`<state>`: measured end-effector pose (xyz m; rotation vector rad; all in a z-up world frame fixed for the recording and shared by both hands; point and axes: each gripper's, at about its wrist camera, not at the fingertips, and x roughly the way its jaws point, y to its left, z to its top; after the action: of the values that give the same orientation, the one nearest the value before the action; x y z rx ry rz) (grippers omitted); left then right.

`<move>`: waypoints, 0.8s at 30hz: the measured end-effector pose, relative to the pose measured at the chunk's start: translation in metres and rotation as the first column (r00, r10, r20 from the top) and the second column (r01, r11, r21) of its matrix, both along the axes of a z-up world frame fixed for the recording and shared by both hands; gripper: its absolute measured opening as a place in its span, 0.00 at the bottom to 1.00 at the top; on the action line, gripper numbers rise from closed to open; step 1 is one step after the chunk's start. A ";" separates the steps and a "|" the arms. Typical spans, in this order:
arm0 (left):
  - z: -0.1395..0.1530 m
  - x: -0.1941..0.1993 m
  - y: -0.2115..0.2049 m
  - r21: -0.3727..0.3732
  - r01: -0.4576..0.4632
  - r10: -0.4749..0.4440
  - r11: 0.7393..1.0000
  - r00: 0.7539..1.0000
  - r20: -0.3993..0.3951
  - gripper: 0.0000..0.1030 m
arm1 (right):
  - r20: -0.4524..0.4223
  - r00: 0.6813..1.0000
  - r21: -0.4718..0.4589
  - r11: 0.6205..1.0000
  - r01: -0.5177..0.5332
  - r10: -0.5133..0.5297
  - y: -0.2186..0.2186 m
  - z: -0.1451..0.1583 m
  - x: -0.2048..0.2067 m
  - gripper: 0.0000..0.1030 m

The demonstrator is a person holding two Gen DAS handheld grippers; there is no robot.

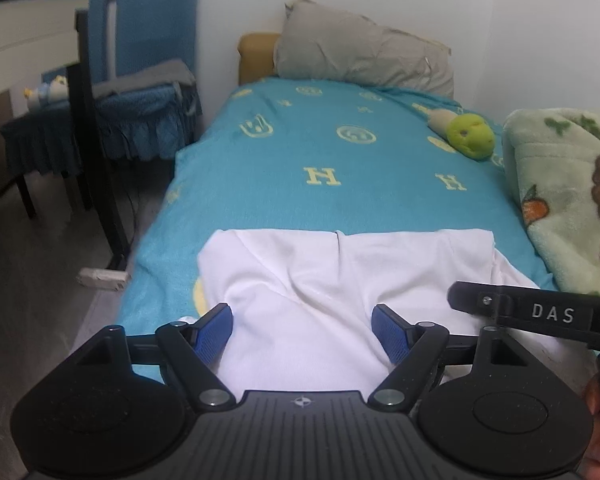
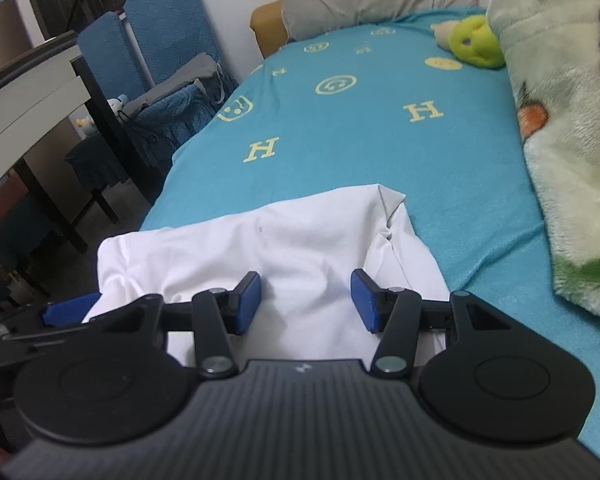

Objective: Fold clothes

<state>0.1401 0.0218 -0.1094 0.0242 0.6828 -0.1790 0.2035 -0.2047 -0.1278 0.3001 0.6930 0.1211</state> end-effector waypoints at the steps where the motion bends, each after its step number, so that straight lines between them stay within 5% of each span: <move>1: 0.005 -0.008 0.000 0.000 -0.004 0.004 1.000 1.000 0.010 0.75 | 0.009 1.000 -0.003 1.000 0.004 -0.004 0.000 0.003 -0.006 0.52; 5: 0.024 -0.039 0.001 -0.027 0.015 -0.014 1.000 0.999 0.029 0.76 | 0.029 0.999 -0.021 1.000 0.023 -0.022 -0.003 0.018 -0.029 0.52; 11: 0.025 -0.071 0.002 -0.016 0.007 -0.008 1.000 0.998 -0.054 0.76 | -0.062 0.998 -0.064 0.998 0.027 -0.031 0.000 0.021 -0.046 0.52; 24: 0.003 -0.066 0.019 -0.070 -0.038 0.025 0.997 0.984 -0.175 0.84 | -0.196 0.980 -0.124 0.992 -0.008 -0.016 0.011 0.006 -0.049 0.52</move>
<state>0.0743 0.0408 -0.1059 -0.0734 0.8499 -0.1770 0.1541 -0.1937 -0.1214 0.1947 0.8927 0.0441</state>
